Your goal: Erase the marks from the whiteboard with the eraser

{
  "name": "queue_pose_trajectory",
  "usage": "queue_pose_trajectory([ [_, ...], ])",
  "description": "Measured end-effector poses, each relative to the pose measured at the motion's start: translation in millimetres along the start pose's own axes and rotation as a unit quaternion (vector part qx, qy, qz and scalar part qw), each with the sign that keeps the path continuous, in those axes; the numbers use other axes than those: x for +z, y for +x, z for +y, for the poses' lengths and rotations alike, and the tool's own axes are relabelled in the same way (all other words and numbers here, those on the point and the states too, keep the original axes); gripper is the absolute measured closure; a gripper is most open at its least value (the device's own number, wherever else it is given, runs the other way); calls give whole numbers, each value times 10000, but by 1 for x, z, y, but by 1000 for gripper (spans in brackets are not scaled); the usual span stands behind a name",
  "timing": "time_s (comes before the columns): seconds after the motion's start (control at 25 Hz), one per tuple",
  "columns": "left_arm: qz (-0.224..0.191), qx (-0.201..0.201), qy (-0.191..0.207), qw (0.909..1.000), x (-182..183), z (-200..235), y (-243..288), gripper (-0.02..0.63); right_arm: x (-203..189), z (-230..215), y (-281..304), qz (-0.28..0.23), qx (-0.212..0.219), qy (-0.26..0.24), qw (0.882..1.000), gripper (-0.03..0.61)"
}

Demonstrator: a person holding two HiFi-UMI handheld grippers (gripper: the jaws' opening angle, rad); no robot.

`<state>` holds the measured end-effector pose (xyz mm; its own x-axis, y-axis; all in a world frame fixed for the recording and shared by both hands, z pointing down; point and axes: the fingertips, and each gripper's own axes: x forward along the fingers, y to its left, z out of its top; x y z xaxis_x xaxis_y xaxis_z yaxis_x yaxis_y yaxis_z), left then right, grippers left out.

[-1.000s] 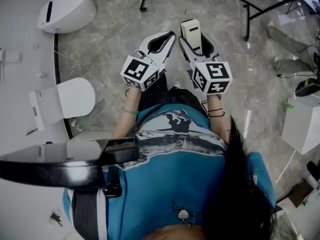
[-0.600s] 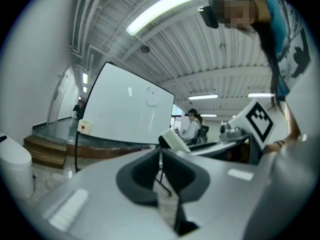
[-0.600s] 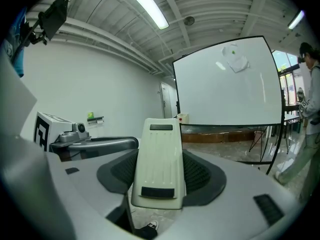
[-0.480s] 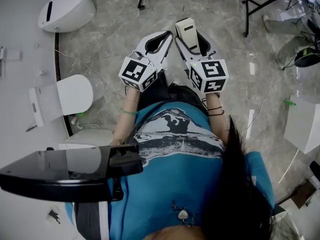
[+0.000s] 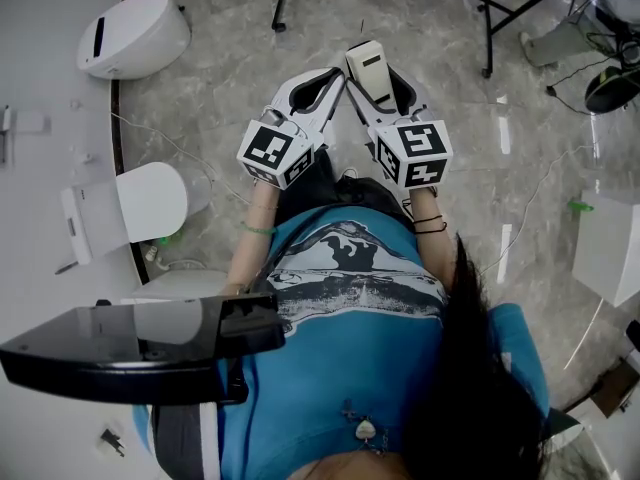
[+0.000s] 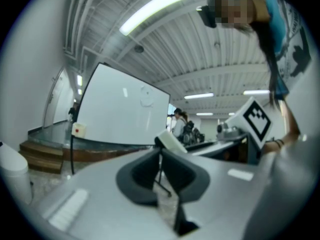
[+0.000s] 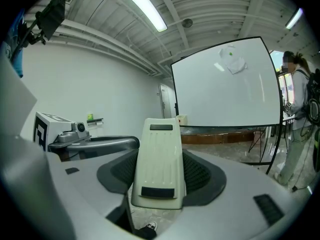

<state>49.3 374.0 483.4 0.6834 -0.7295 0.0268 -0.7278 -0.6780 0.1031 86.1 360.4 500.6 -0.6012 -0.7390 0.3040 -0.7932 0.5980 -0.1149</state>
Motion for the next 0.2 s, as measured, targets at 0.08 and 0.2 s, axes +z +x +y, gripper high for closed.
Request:
queue_pose_trajectory([
  [0.08, 7, 5, 2, 10000, 2, -2, 6, 607, 1, -5, -2, 10, 2, 13, 10000, 314],
  [0.2, 7, 1, 5, 10000, 3, -5, 10, 607, 1, -9, -5, 19, 5, 15, 10000, 314],
])
